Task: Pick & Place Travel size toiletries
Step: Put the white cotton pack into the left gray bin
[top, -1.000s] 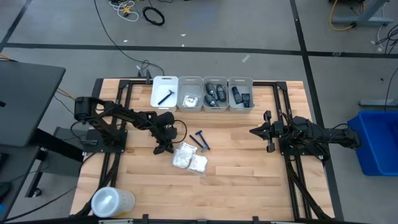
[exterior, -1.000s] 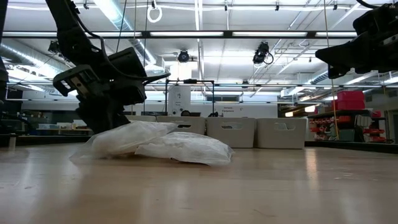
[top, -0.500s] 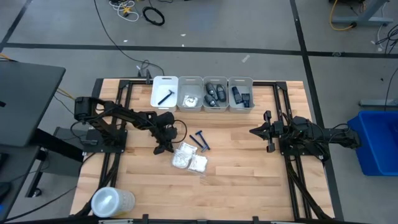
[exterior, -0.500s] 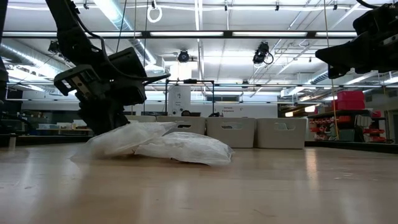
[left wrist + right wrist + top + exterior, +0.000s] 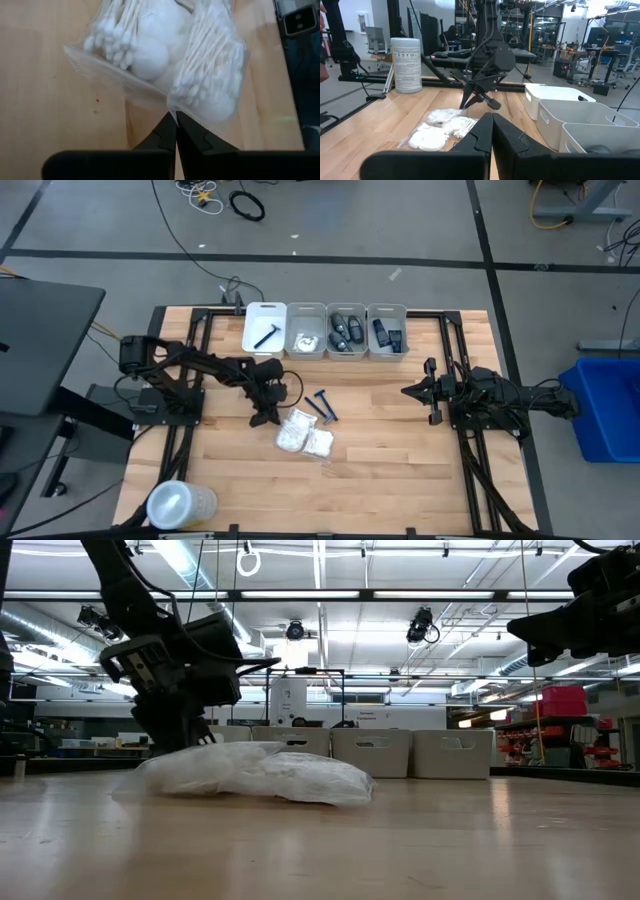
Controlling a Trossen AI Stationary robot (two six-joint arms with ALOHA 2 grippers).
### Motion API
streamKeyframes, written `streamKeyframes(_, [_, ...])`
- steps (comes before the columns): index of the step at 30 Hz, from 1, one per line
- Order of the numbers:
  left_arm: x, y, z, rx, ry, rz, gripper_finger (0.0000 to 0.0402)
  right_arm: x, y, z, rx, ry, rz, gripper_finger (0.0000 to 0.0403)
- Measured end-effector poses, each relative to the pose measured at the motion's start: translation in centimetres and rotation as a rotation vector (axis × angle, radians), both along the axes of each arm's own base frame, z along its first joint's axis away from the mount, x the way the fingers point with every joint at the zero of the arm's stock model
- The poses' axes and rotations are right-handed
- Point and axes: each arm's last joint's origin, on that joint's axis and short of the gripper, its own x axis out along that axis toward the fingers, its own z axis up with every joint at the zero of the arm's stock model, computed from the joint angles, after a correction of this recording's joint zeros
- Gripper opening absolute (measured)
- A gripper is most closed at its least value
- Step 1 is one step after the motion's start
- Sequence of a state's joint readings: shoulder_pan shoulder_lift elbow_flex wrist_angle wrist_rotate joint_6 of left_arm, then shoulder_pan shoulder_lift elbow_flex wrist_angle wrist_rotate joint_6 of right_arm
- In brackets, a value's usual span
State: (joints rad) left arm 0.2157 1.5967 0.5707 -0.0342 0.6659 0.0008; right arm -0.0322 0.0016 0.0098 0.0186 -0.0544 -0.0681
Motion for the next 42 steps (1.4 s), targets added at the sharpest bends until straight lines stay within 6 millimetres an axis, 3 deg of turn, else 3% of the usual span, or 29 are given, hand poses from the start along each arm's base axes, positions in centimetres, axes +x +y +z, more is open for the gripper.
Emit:
streamKeyframes(22, [2.0,0.4,3.7,-0.001,0.103,-0.091,0.0004,0.0,0.0,0.0,0.000,0.000,0.000,0.0014])
streamKeyframes(42, [3.9,1.2,10.2,0.208,0.148,-0.226,0.0006,0.0,0.0,0.0,0.000,0.000,0.000,0.0014])
